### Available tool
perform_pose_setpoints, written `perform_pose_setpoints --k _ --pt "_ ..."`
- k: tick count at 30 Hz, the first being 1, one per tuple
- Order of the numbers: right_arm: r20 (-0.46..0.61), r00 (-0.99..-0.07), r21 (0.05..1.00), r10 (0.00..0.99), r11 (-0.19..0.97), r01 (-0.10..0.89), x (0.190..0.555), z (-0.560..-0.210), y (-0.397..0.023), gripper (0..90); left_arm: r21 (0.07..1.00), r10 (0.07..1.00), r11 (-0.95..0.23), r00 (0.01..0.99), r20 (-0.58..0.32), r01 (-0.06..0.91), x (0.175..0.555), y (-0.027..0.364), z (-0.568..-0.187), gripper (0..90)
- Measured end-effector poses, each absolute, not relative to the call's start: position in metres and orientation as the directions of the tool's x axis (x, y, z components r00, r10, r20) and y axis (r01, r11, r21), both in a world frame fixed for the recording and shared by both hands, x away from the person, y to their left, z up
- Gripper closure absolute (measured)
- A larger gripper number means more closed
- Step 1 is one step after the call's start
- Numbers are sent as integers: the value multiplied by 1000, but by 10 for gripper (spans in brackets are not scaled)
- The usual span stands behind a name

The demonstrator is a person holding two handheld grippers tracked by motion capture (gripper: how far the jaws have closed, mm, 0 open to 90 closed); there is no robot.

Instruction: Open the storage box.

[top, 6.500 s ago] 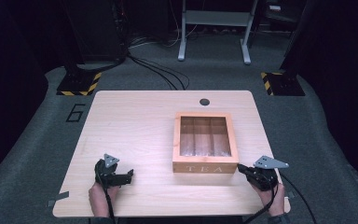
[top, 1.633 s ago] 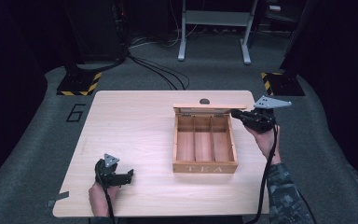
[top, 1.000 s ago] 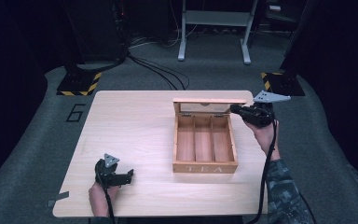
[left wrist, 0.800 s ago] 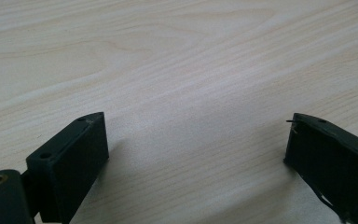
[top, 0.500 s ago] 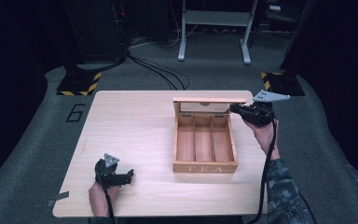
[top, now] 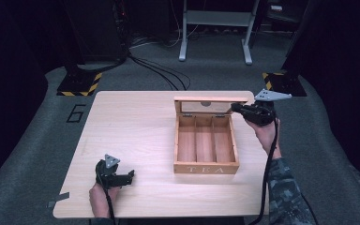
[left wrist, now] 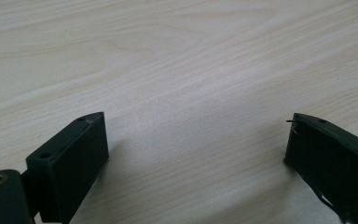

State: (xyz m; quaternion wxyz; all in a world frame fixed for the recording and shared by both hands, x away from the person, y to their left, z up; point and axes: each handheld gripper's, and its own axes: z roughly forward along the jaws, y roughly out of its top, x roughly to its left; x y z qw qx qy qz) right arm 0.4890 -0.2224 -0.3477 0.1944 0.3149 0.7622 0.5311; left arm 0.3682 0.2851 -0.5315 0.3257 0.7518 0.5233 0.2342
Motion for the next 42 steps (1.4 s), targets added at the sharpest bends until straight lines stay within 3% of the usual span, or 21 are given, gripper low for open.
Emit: perform_pose_setpoints --k 42 --pt "47 -734 932 677 234 276 482 -352 -224 899 736 939 -240 342 13 633 368 285 -532 57"
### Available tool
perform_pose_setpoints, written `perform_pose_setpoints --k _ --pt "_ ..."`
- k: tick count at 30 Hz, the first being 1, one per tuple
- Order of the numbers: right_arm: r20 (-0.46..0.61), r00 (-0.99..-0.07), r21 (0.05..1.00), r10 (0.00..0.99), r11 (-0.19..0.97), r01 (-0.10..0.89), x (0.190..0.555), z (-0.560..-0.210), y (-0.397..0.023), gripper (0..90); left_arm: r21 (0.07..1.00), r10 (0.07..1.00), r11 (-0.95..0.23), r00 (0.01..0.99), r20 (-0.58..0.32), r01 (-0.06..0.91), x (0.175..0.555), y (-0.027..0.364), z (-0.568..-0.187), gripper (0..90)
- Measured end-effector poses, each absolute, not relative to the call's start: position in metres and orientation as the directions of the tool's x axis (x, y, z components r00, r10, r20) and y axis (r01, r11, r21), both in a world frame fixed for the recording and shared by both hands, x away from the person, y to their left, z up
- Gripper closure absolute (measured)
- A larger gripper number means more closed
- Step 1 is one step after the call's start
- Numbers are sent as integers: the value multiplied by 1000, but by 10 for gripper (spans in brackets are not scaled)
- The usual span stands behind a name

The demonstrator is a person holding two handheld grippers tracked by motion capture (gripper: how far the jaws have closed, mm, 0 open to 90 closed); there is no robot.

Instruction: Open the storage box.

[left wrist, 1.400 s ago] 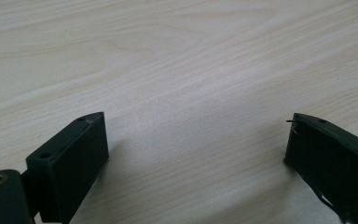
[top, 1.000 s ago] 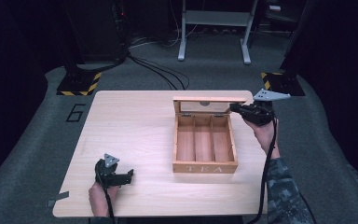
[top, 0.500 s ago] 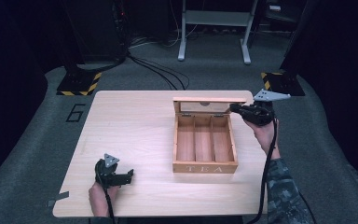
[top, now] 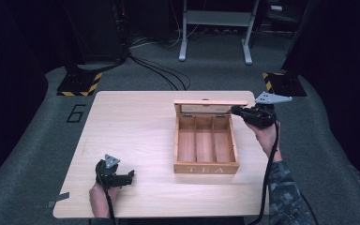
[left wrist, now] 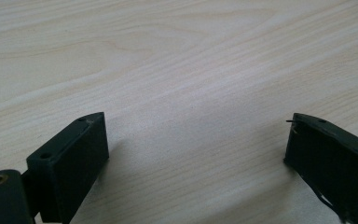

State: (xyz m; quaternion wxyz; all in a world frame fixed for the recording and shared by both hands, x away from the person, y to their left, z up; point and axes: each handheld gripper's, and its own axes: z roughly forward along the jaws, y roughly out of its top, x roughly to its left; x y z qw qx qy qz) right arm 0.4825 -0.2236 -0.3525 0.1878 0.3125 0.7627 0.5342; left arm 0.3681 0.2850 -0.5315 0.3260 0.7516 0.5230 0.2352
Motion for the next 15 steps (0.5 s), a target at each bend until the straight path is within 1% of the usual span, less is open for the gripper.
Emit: perform_pose_setpoints --k 15 --pt "46 -735 933 676 235 274 481 -353 -224 899 736 940 -240 342 13 633 368 285 -532 57"
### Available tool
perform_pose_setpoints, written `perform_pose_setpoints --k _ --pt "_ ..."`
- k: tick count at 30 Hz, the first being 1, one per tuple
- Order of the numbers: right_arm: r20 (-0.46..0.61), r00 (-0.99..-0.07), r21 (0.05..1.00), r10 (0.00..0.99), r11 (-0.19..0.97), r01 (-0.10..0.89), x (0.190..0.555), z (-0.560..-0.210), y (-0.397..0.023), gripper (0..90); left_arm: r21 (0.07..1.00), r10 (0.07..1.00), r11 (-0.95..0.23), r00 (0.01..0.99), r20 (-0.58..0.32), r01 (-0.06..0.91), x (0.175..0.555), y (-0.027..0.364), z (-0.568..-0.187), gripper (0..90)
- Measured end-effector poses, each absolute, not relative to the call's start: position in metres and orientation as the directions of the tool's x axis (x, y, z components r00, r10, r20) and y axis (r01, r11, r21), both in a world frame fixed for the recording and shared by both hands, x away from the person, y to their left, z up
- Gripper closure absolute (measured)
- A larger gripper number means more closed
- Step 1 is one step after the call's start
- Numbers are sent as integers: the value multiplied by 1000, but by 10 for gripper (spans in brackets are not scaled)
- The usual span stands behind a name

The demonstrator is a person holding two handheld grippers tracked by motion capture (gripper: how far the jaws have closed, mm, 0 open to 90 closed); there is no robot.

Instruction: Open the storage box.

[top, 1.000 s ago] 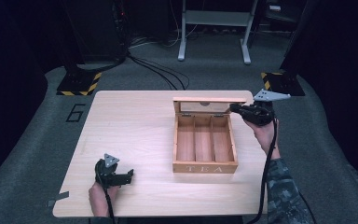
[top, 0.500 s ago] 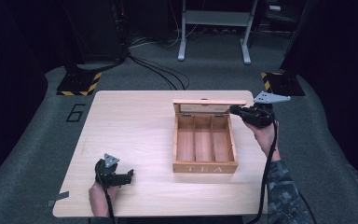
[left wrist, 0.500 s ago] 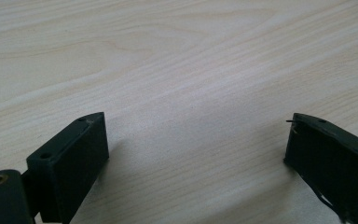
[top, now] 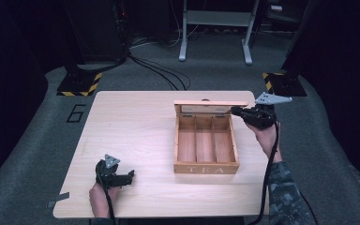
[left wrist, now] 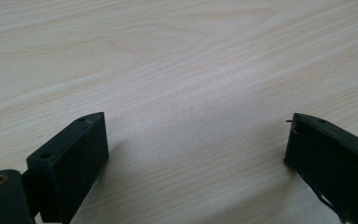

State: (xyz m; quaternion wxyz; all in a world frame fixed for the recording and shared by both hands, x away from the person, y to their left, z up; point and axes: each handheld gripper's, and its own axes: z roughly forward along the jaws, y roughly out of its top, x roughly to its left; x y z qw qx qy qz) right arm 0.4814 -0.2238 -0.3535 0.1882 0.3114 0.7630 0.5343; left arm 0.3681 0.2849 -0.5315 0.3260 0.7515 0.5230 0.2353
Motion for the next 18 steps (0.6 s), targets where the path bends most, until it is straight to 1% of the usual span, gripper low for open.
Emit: perform_pose_setpoints --k 18 --pt "49 -734 932 677 233 277 481 -354 -224 899 736 939 -241 343 13 633 368 285 -532 57"
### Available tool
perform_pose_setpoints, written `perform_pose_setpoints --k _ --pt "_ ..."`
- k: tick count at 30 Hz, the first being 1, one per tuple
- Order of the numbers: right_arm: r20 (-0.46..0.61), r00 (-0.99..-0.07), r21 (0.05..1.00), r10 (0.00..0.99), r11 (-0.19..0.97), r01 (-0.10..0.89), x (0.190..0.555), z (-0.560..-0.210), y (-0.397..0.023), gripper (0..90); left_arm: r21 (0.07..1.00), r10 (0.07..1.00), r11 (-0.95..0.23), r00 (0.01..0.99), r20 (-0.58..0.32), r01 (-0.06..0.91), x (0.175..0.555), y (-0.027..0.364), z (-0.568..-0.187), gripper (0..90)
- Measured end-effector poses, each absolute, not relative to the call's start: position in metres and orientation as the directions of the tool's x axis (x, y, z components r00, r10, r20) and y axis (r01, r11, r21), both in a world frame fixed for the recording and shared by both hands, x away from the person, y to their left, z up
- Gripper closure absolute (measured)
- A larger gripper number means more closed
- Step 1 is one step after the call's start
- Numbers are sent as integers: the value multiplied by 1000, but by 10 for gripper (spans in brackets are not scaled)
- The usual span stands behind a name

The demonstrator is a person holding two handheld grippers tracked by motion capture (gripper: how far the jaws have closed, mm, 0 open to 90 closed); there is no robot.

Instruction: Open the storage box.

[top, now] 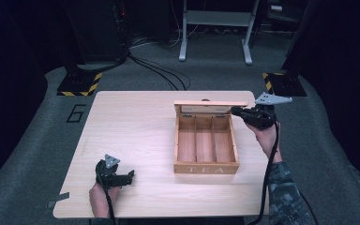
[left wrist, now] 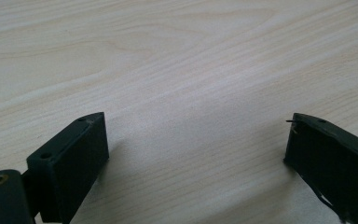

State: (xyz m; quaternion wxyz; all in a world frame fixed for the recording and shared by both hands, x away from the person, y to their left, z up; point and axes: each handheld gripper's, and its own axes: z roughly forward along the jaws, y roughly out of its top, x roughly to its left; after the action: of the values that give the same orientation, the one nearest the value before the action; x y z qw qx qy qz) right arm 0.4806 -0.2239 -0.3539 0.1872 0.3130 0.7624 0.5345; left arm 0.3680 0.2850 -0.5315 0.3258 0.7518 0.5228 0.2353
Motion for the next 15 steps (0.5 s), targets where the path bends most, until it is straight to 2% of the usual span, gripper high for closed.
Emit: perform_pose_setpoints --k 15 --pt "46 -737 933 674 235 274 480 -354 -224 898 736 939 -242 345 12 632 368 285 -531 59"
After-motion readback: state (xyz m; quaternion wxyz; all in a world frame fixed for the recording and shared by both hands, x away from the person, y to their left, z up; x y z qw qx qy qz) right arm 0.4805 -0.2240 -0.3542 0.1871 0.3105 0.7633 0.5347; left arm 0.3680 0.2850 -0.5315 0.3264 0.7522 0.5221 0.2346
